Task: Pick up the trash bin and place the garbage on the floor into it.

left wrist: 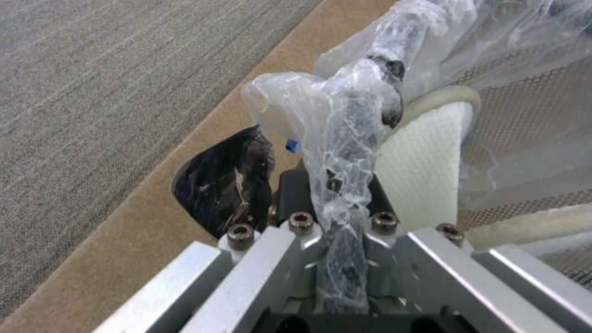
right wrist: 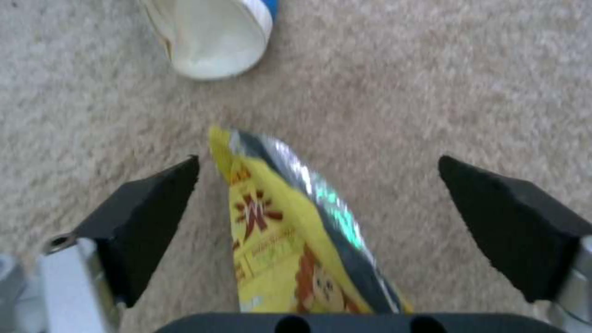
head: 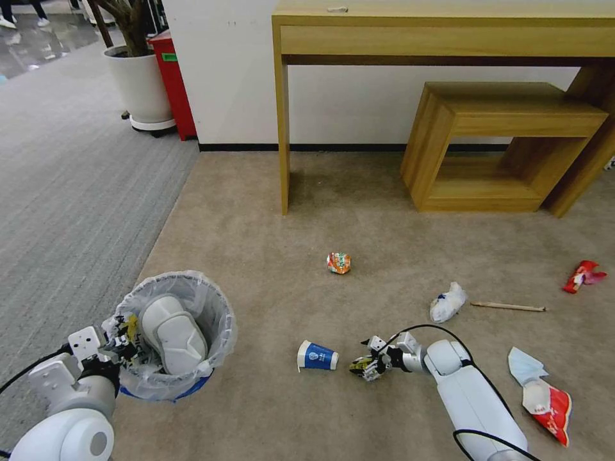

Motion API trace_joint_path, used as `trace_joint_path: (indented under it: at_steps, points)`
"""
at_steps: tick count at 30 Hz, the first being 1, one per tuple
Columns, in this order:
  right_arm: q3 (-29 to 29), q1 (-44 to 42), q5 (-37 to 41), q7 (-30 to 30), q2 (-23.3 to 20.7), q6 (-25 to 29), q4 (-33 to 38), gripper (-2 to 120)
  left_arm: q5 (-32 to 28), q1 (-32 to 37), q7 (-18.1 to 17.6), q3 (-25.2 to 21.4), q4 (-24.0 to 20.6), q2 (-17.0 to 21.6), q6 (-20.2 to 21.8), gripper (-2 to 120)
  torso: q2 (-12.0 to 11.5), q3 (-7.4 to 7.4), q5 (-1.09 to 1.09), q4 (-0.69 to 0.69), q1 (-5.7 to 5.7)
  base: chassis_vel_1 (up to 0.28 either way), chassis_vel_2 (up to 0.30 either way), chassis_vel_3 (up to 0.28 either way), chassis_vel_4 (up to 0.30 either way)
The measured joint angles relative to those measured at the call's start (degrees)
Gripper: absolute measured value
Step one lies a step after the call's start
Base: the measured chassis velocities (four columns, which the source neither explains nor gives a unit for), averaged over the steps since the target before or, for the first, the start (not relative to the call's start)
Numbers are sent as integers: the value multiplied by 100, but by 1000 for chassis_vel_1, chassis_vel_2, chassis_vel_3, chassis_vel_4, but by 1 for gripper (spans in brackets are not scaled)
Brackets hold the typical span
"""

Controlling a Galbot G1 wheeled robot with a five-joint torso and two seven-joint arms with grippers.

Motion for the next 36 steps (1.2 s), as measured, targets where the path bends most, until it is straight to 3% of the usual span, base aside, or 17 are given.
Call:
trace_joint_path:
  at_steps: [9, 10, 11, 15, 21, 23, 29, 33, 36]
  points:
    - [56, -88, -65, -88, -58, 48, 40, 70, 23, -22, 0, 46, 43, -3, 0, 1, 0, 0, 0, 0, 0, 0, 0, 0, 0]
    - [78, -123, -67, -108, -89, 78, 95, 57, 29, -23, 0, 56, 44, -4, 0, 1, 0, 0, 1, 0, 0, 0, 0, 0, 0]
    - [78, -123, -67, -108, -89, 78, 95, 57, 29, -23, 0, 56, 44, -4, 0, 1, 0, 0, 1, 0, 0, 0, 0, 0, 0]
    - [165, -209, -21, -116, -132, 121, 235, 35, 30, -19, 0, 60, 34, 9, 0, 1, 0, 0, 0, 0, 0, 0, 0, 0, 0]
    - [195, -298, -12, -118, -194, 143, 326, 18, 14, -32, 0, 43, 16, 34, 6, 1, 0, 0, 0, 0, 0, 0, 0, 0, 0]
    - [213, -356, -1, -111, -235, 169, 376, 7, 3, -34, -3, 19, 9, 61, 10, 1, 0, 0, 0, 0, 0, 0, 0, 0, 0]
    - [240, -445, 41, -86, -305, 228, 475, 0, -8, -27, -3, 29, -20, 68, 19, 1, 0, 0, 1, 0, 0, 0, 0, 0, 0]
    - [225, -610, 640, 57, -449, 364, 834, 0, -9, -16, -5, 44, -24, 72, 22, 1, 0, 0, 1, 0, 0, 0, 0, 0, 0]
    - [211, -785, 2106, -112, -575, 588, 1497, 0, -10, 3, -5, 87, -18, 72, 22, 1, 0, 0, 0, -1, 0, 0, 0, 0, 0]
